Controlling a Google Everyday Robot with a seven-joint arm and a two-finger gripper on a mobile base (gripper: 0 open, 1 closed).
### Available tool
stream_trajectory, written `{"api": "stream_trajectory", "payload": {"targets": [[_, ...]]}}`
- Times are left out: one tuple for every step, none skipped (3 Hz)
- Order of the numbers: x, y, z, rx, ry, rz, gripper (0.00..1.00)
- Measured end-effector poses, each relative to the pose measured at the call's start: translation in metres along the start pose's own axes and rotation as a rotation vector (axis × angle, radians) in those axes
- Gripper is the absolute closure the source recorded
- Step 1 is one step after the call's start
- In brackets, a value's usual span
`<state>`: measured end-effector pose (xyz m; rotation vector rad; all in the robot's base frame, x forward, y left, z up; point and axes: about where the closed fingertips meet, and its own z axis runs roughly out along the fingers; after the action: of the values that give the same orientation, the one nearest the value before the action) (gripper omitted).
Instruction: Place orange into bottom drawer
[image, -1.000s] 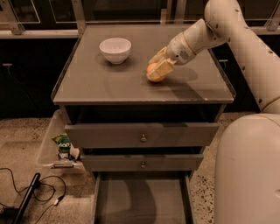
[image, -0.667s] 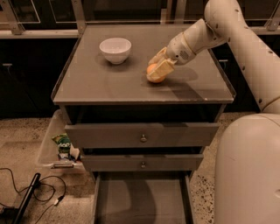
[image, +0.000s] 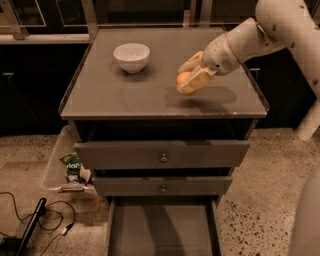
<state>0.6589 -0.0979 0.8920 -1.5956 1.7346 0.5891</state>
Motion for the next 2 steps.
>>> {"api": "stream_trajectory", "payload": {"targets": [[-0.004,0.031,-0.029,0.041,-0.008,-0.050,1.00],[0.004,0.073,-0.045,0.066,-0.016,-0.078,1.00]]}}
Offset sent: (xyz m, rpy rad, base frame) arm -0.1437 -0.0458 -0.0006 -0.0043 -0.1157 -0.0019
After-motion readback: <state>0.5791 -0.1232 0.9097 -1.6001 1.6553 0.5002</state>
